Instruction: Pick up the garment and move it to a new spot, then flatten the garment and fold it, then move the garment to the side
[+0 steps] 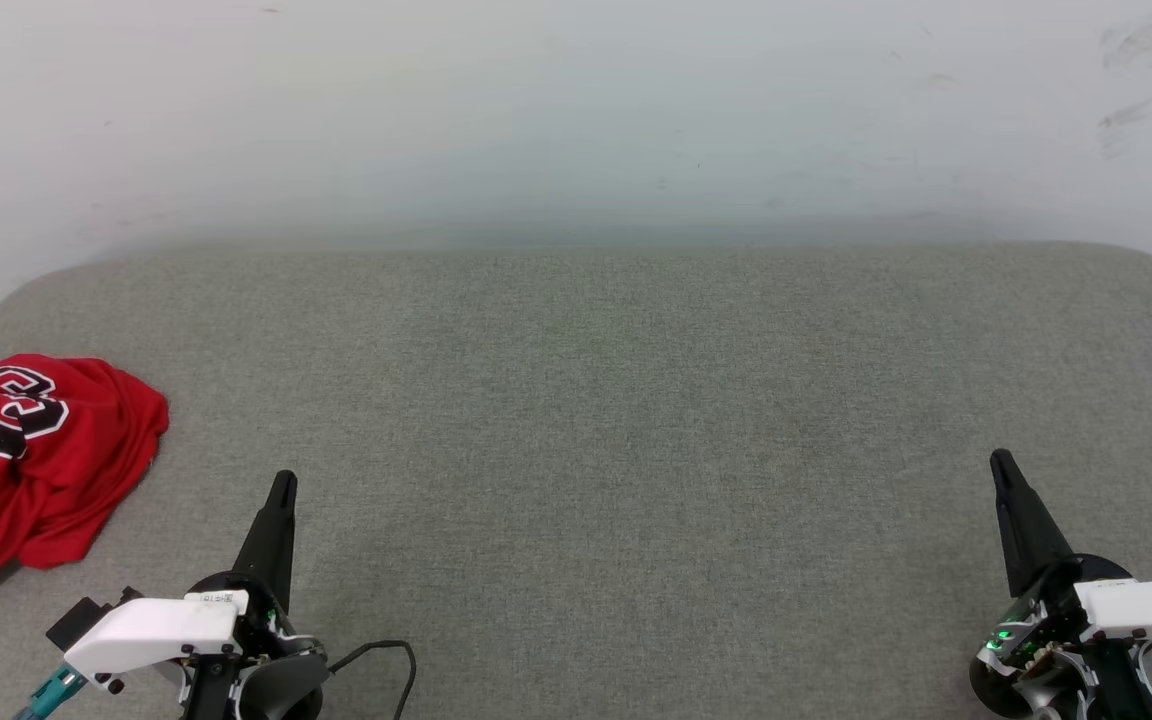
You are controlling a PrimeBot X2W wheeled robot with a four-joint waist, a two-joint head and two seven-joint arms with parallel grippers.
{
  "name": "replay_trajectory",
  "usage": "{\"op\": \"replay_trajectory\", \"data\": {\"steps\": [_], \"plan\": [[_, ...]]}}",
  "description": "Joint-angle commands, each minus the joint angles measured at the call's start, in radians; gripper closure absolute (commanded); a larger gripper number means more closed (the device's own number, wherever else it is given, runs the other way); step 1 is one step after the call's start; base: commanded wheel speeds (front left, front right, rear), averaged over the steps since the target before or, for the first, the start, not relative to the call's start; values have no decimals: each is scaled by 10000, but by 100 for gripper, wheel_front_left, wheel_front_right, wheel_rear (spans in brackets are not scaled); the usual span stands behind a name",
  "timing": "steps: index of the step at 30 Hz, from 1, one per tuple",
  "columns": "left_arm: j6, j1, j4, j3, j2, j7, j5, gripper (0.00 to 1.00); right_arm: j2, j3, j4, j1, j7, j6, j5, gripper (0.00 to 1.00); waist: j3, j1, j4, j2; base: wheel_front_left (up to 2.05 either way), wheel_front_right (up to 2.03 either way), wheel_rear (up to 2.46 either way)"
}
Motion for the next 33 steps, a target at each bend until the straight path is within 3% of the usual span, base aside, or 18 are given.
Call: {"op": "replay_trajectory", "data": {"steps": [1,9,10,22,33], "plan": [[-31,-53,-5,29,-27,44,-18,100,35,6,11,-134,-3,-3,-43,100,0,0,0,0,0,0,0],[-31,-53,-5,31,-27,44,-18,100,35,6,11,-134,-3,-3,-42,100,0,0,0,0,0,0,0],[0,-1,2,2,0,-1,0,0,0,0,1,0,-2,0,1,0,0,0,0,0,0,0,0],[3,186,-116,-541,5,-459,185,0,4,273,-284,417,-421,0,-185,0,4,0,-1,0,0,0,0],[3,164,-936,-699,8,-1072,1257,0,-44,518,-940,595,-1059,0,-1295,0,5,0,-11,0,0,0,0]]}}
